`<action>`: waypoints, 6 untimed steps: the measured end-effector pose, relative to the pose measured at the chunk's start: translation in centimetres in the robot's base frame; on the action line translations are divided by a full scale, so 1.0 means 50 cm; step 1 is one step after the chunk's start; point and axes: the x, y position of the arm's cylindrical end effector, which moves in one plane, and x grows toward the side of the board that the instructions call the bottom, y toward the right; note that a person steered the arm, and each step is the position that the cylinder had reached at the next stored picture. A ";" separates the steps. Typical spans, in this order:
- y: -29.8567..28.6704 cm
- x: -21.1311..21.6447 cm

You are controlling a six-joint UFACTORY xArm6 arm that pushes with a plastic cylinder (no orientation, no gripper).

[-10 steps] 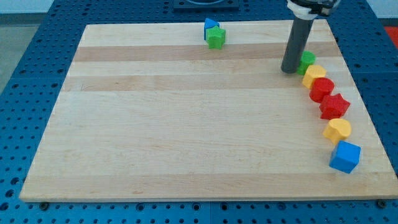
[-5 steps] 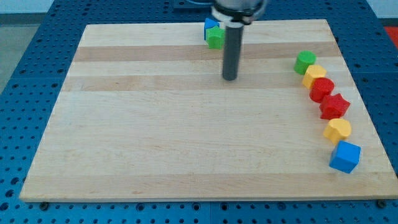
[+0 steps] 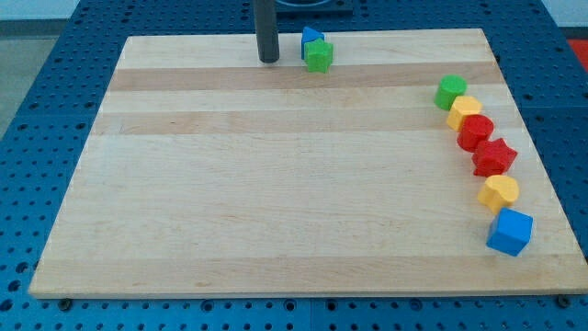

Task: Move the green star to the top of the green circle

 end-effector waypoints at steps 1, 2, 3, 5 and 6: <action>0.062 0.000; 0.163 0.000; 0.265 0.000; 0.427 0.000; 0.437 0.003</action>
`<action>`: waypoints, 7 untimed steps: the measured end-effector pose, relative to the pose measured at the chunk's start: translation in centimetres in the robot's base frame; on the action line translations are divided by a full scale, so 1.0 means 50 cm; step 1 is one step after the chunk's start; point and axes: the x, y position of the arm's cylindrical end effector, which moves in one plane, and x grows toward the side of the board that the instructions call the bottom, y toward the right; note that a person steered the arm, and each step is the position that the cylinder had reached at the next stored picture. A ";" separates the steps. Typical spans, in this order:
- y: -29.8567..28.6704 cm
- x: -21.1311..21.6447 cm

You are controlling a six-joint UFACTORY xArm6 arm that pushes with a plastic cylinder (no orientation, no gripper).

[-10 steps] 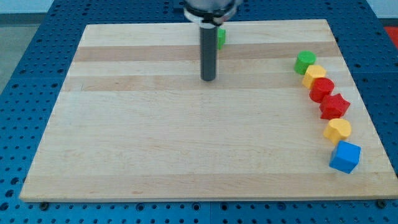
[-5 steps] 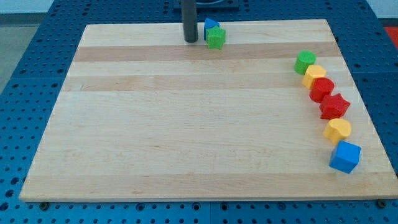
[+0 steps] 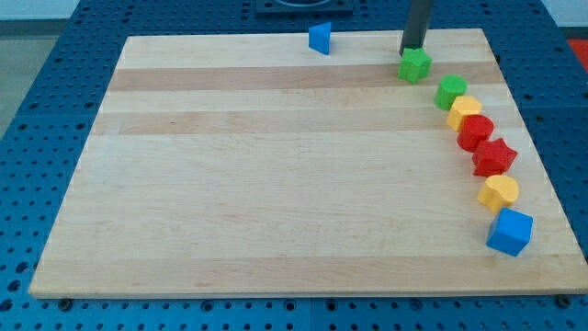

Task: Move the green star to the top of the green circle

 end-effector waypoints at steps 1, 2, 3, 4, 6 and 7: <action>-0.031 -0.013; -0.096 -0.012; -0.100 0.056; -0.099 0.062; -0.061 0.083; -0.023 0.083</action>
